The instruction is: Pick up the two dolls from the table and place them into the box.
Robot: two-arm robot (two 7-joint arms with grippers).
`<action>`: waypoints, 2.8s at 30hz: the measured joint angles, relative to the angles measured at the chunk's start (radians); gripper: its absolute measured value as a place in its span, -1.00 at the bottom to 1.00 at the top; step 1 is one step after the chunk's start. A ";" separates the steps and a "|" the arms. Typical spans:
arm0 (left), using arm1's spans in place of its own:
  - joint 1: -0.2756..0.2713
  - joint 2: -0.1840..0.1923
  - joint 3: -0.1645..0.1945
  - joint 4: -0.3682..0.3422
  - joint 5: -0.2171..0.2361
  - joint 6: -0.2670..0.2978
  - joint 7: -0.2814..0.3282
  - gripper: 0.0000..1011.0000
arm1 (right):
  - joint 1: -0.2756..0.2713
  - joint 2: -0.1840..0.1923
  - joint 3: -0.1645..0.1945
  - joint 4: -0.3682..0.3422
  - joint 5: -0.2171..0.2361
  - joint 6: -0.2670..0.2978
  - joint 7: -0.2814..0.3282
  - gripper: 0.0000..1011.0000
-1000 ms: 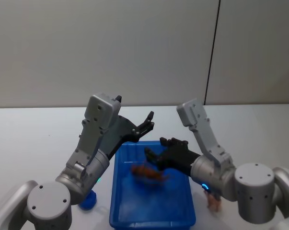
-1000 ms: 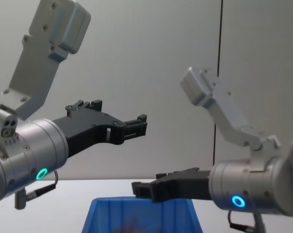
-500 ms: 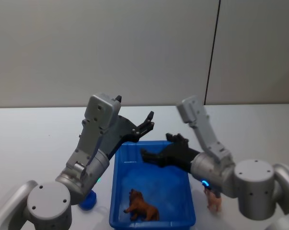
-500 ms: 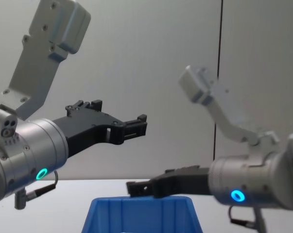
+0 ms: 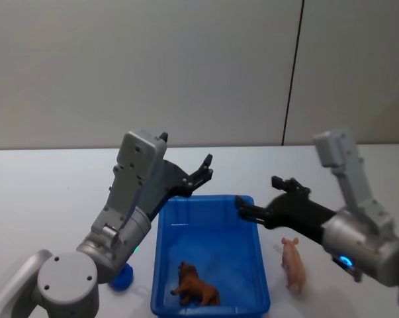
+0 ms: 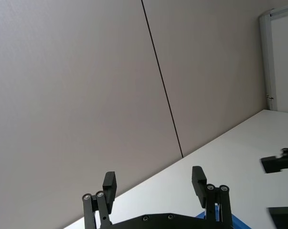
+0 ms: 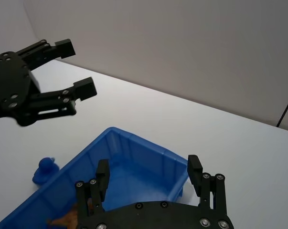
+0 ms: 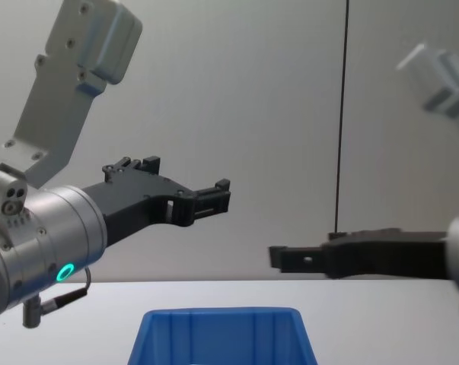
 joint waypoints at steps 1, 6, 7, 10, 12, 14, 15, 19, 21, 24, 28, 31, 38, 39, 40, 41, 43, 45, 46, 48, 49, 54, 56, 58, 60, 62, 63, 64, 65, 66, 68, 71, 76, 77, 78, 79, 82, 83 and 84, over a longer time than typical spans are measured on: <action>0.000 0.000 0.000 0.000 0.000 0.000 0.000 0.98 | -0.011 0.011 0.004 -0.017 0.007 0.004 0.003 0.98; 0.000 0.000 0.000 0.000 0.000 0.000 0.000 0.98 | -0.076 0.076 0.029 -0.103 0.051 0.039 0.026 0.98; 0.000 0.000 0.000 0.000 0.000 0.000 0.000 0.98 | -0.087 0.088 0.033 -0.115 0.056 0.044 0.028 0.98; 0.000 0.000 0.000 0.000 0.000 0.000 0.000 0.98 | -0.122 0.121 0.045 -0.153 0.074 0.062 0.029 0.98; 0.000 0.000 0.000 0.000 0.000 0.000 0.000 0.98 | -0.139 0.136 0.051 -0.170 0.082 0.070 0.027 0.98; 0.000 0.000 0.000 0.000 0.000 0.000 0.000 0.98 | -0.166 0.160 0.061 -0.194 0.093 0.082 0.016 0.98; 0.000 0.000 0.000 0.000 0.000 0.000 0.000 0.98 | -0.182 0.173 0.066 -0.207 0.098 0.088 0.008 0.98; 0.000 0.000 0.000 0.000 0.000 0.000 0.000 0.98 | -0.224 0.204 0.080 -0.237 0.107 0.105 -0.024 0.98; 0.000 0.000 0.000 0.000 0.000 0.000 0.000 0.98 | -0.240 0.215 0.085 -0.246 0.109 0.111 -0.041 0.98; 0.000 0.000 0.000 0.000 0.000 0.000 0.000 0.98 | -0.272 0.234 0.093 -0.261 0.110 0.120 -0.076 0.98; 0.000 0.000 0.000 0.000 0.000 0.000 0.000 0.98 | -0.311 0.253 0.101 -0.270 0.106 0.130 -0.117 0.98; 0.000 0.000 0.000 0.000 0.000 0.000 0.000 0.98 | -0.325 0.259 0.101 -0.270 0.101 0.133 -0.131 0.98; 0.000 0.000 0.000 0.000 0.000 0.000 0.000 0.98 | -0.337 0.254 0.089 -0.236 0.074 0.133 -0.139 0.98; 0.000 0.000 0.000 0.000 0.000 0.000 0.000 0.98 | -0.336 0.253 0.088 -0.231 0.070 0.132 -0.139 0.98; 0.000 0.000 0.000 0.000 0.000 0.000 0.000 0.98 | -0.334 0.251 0.086 -0.225 0.066 0.130 -0.138 0.98; 0.000 0.000 0.000 0.000 0.000 0.000 0.000 0.98 | -0.328 0.245 0.081 -0.211 0.058 0.127 -0.135 0.98; 0.000 0.000 0.000 0.000 0.000 0.000 0.000 0.98 | -0.320 0.238 0.076 -0.195 0.048 0.123 -0.131 0.98; 0.000 0.000 0.000 0.000 0.000 0.000 0.000 0.98 | -0.309 0.227 0.068 -0.174 0.032 0.116 -0.124 0.98; 0.000 0.000 0.000 0.000 0.000 0.000 0.000 0.98 | -0.305 0.224 0.066 -0.167 0.027 0.113 -0.122 0.98; 0.000 0.000 0.000 0.000 0.000 0.000 0.000 0.98 | -0.291 0.212 0.058 -0.144 0.011 0.105 -0.116 0.98; 0.000 0.000 0.000 0.000 0.000 0.000 0.000 0.98 | -0.286 0.208 0.055 -0.134 0.006 0.102 -0.114 0.98; 0.000 0.000 0.000 0.000 0.000 0.000 0.000 0.98 | -0.250 0.176 0.036 -0.074 -0.033 0.079 -0.099 0.98; 0.000 0.000 0.000 0.000 0.000 0.000 0.000 0.98 | -0.238 0.166 0.029 -0.055 -0.043 0.073 -0.096 0.98; 0.000 0.000 0.000 0.000 0.000 0.000 0.000 0.98 | -0.221 0.151 0.020 -0.026 -0.059 0.063 -0.091 0.98; 0.000 0.000 0.000 0.000 0.000 0.000 0.000 0.98 | -0.210 0.141 0.016 -0.011 -0.068 0.056 -0.089 0.98; 0.000 0.000 0.000 0.000 0.000 0.000 0.000 0.98 | -0.195 0.128 0.008 0.018 -0.082 0.047 -0.087 0.98; 0.000 0.000 0.000 0.000 0.000 0.000 0.000 0.98 | -0.189 0.122 0.006 0.029 -0.087 0.044 -0.087 0.98; 0.000 0.000 0.000 0.000 0.000 0.000 0.000 0.98 | -0.178 0.114 0.001 0.048 -0.095 0.038 -0.087 0.98; 0.000 0.000 0.000 0.000 0.000 0.000 0.000 0.98 | -0.173 0.109 -0.001 0.056 -0.097 0.037 -0.087 0.98; 0.000 0.000 0.000 0.000 0.000 0.000 0.000 0.98 | -0.168 0.105 -0.003 0.066 -0.101 0.034 -0.087 0.98; 0.000 0.000 0.000 0.000 0.000 0.000 0.000 0.98 | -0.153 0.091 -0.010 0.093 -0.111 0.026 -0.088 0.98; 0.000 0.000 0.000 0.000 0.000 0.000 0.000 0.98 | -0.130 0.071 -0.020 0.135 -0.126 0.017 -0.093 0.98; 0.000 0.000 0.000 0.000 0.000 0.000 0.000 0.98 | -0.101 0.046 -0.031 0.183 -0.144 -0.003 -0.101 0.98; 0.000 0.000 0.000 0.000 0.000 0.000 0.000 0.98 | -0.098 0.043 -0.031 0.189 -0.147 -0.005 -0.102 0.98; 0.000 0.000 0.000 0.000 0.000 0.000 0.000 0.98 | -0.090 0.037 -0.034 0.200 -0.151 -0.009 -0.104 0.94; 0.000 0.000 0.000 0.000 0.000 0.000 0.000 0.98 | -0.084 0.031 -0.037 0.211 -0.155 -0.013 -0.105 0.91; 0.000 0.000 0.000 0.000 0.000 0.000 0.000 0.98 | -0.076 0.024 -0.041 0.224 -0.160 -0.018 -0.108 0.80; 0.000 0.000 0.000 0.000 0.000 0.000 0.000 0.98 | -0.071 0.020 -0.042 0.232 -0.163 -0.021 -0.109 0.76; 0.000 0.000 0.000 0.000 0.000 0.000 0.000 0.98 | -0.069 0.018 -0.043 0.237 -0.165 -0.022 -0.110 0.74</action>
